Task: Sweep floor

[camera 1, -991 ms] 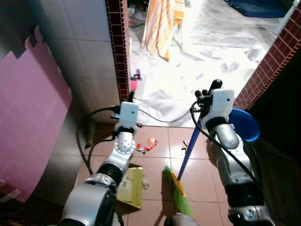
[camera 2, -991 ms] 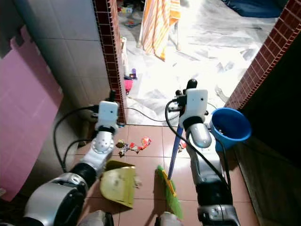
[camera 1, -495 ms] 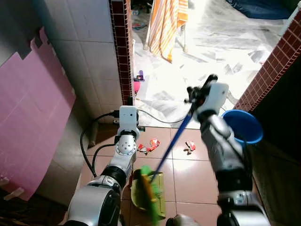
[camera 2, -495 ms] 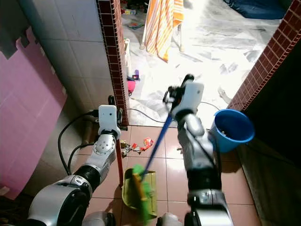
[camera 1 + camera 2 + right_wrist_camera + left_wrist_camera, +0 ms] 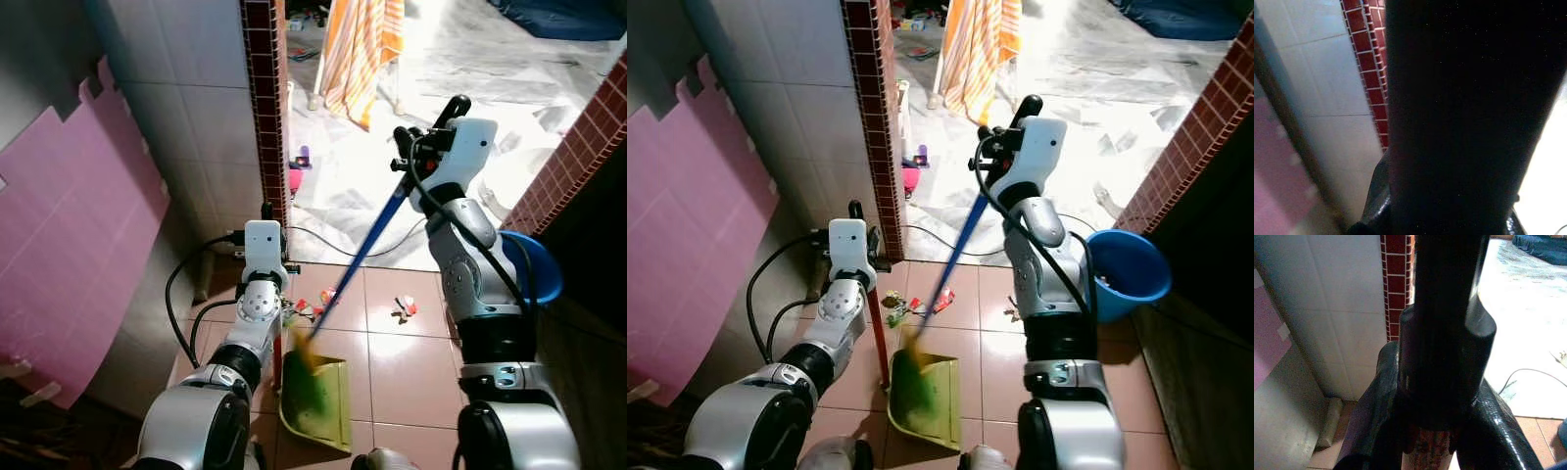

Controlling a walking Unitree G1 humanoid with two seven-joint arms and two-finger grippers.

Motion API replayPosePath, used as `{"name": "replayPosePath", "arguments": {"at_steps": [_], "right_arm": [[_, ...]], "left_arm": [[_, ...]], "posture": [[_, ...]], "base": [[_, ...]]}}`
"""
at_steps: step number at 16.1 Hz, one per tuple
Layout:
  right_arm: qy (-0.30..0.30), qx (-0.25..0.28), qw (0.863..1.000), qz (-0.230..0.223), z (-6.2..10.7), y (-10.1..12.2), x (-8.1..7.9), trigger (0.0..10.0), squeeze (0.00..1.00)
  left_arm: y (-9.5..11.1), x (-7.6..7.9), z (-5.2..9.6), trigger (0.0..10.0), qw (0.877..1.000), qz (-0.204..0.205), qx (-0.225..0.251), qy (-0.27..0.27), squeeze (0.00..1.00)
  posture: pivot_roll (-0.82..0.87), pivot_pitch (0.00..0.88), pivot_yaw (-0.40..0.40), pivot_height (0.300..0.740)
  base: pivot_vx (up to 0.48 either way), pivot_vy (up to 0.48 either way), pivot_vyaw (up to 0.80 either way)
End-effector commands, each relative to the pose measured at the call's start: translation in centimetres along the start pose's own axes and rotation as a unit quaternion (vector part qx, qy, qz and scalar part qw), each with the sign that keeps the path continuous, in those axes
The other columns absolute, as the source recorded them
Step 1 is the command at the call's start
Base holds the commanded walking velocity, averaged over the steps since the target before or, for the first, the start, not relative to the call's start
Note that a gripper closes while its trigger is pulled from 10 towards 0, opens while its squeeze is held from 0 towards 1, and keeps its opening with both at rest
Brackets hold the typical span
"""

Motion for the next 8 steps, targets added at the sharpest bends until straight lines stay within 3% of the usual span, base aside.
{"name": "replayPosePath", "arguments": {"at_steps": [1,5,8], "right_arm": [[-0.007,0.060,0.997,0.037,-0.3,2.6,0.6,10.0,0.00],[-0.053,0.097,0.986,0.122,0.3,3.7,2.1,10.0,0.00],[-0.062,0.084,0.984,0.144,0.7,2.6,2.3,10.0,0.00]], "left_arm": [[0.2,0.3,-0.2,10.0,1.000,0.005,-0.004,-0.020,0.00],[0.6,-0.7,-0.2,10.0,0.998,0.045,0.002,-0.039,0.00],[1.6,-0.5,0.2,10.0,0.993,0.065,0.037,-0.092,0.00]], "posture": [[-0.10,0.000,0.044,0.740],[-0.10,0.000,0.045,0.740],[-0.08,0.000,0.040,0.740]], "base": [[0.000,0.000,0.00],[0.000,0.000,0.00],[0.000,0.000,0.00]]}}
Point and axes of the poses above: a point about 5 cm out from each wrist's last joint towards the gripper, its own z axis pointing back from the gripper into the wrist, its own y axis along the axis of the wrist's last joint, x = y × z, the point moved 3 cm from there along -z, pointing out of the wrist towards the gripper, and after that the axes turned 13 degrees about z, right-handed, at the moved point
